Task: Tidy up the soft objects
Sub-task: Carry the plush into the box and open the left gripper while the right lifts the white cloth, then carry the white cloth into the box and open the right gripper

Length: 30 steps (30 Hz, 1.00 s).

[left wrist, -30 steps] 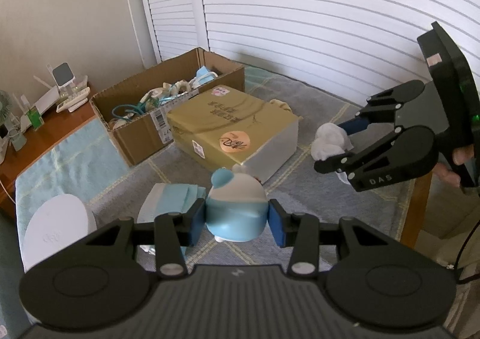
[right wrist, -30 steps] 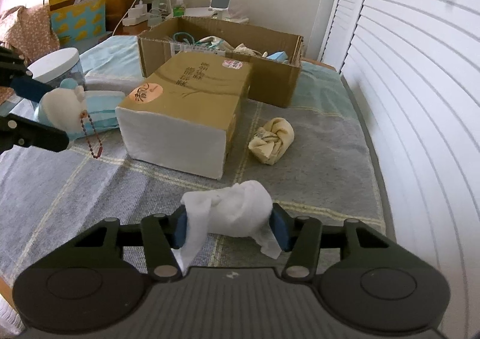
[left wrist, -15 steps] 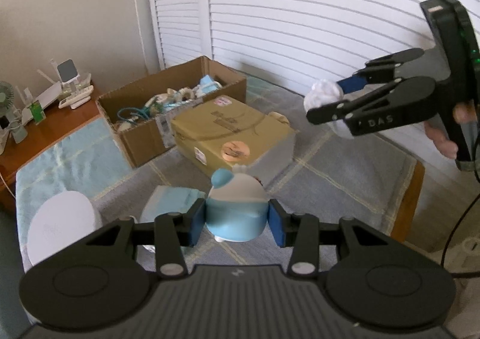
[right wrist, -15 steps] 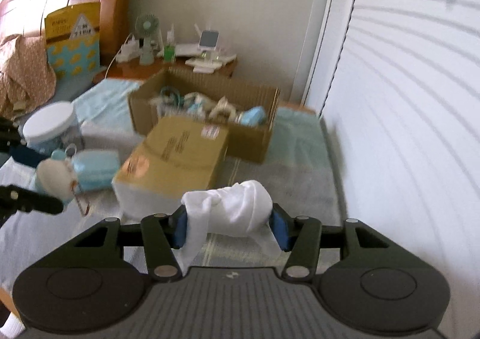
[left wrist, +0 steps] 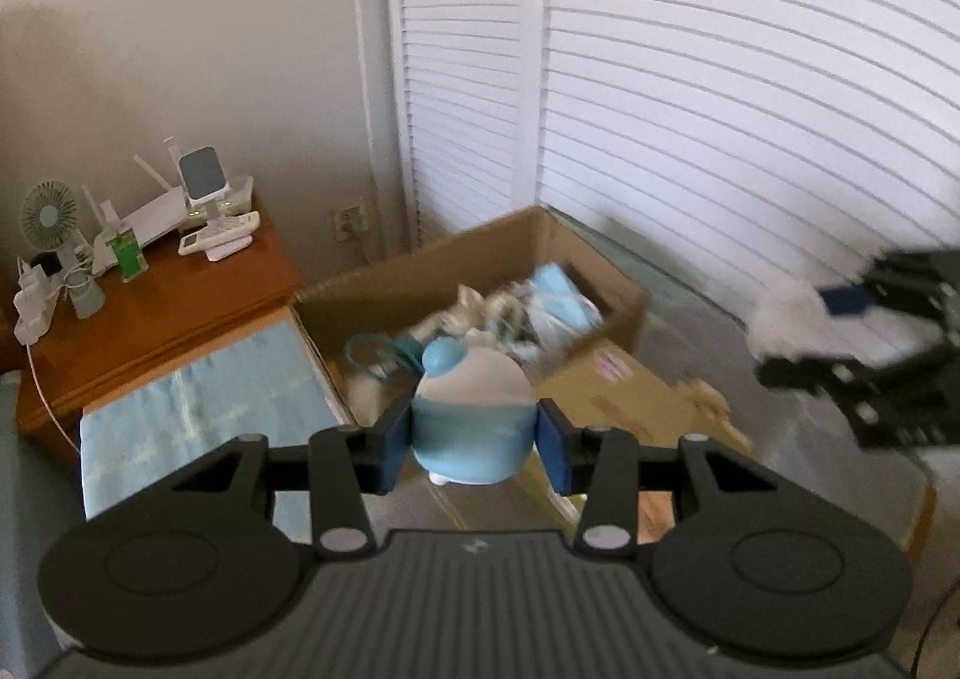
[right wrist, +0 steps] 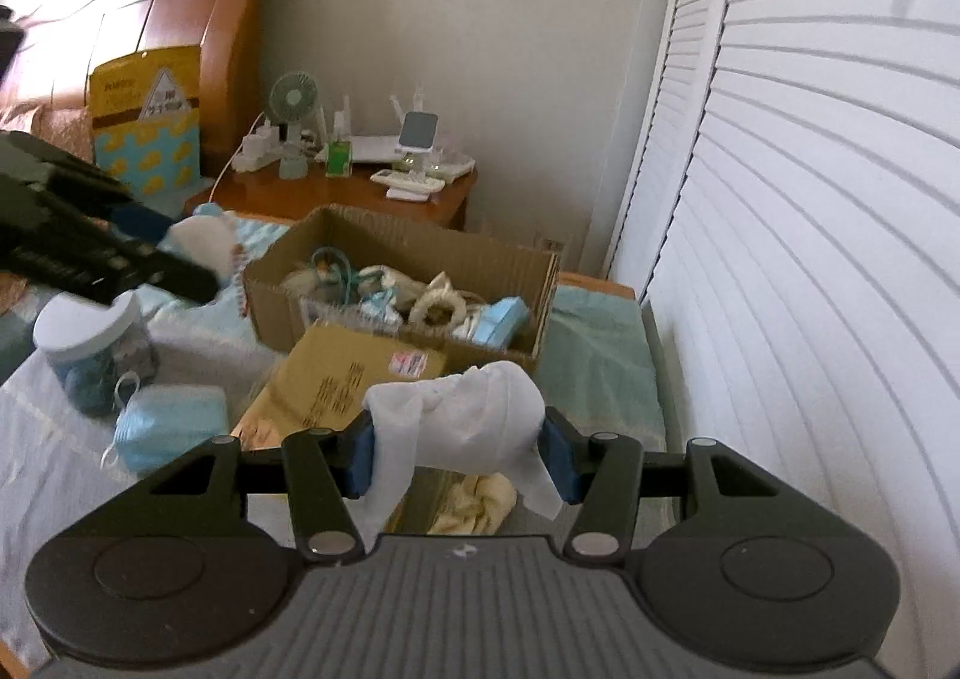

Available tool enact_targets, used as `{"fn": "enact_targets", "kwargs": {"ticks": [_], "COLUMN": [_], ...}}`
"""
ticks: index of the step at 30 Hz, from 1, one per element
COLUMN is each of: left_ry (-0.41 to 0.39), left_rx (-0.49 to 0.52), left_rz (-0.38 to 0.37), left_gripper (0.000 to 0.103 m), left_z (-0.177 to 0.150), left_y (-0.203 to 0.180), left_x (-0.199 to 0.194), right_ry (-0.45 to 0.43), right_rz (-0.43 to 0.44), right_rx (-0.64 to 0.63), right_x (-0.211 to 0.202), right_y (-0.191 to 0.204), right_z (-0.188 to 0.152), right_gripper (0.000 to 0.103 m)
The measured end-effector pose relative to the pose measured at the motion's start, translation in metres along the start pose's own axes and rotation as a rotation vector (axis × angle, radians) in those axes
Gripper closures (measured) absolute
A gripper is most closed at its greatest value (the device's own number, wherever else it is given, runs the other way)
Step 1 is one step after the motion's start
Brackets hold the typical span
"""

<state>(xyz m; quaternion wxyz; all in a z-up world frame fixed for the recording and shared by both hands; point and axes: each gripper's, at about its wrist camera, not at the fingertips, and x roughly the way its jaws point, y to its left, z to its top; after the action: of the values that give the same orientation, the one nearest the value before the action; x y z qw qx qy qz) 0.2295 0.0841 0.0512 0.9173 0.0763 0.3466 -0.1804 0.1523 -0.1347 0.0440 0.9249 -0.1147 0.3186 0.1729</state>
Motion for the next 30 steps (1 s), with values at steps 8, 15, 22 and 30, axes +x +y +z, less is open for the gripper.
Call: {"fn": "enact_targets", "kwargs": {"ticks": [8,15,22,30], "left_ry": [0.034,0.046,0.021,-0.001], "left_rx": [-0.029,-0.028,-0.036,-0.018], "left_rz": [0.057,0.12,0.12,0.087], "left_gripper": [0.06,0.037,0.02,0.006], "left_z": [0.046,0.054,0.044,0.004], "left_y": [0.033,0.039,0.034,0.003], "left_x": [0.055,0.084,0.053,-0.013], "right_ry": [-0.025,-0.011,-0.02,-0.004], "right_rz": [0.03,0.032,0.026,0.059], "right_rx": [0.04,0.047,0.051,0.03], "right_x": [0.017,0.022,0.016,0.021], "right_y": [-0.01,-0.015,-0.016,-0.011], "right_z": [0.011,0.007,0.009,0.022], "right_gripper": [0.044,0.044,0.044,0.044]}}
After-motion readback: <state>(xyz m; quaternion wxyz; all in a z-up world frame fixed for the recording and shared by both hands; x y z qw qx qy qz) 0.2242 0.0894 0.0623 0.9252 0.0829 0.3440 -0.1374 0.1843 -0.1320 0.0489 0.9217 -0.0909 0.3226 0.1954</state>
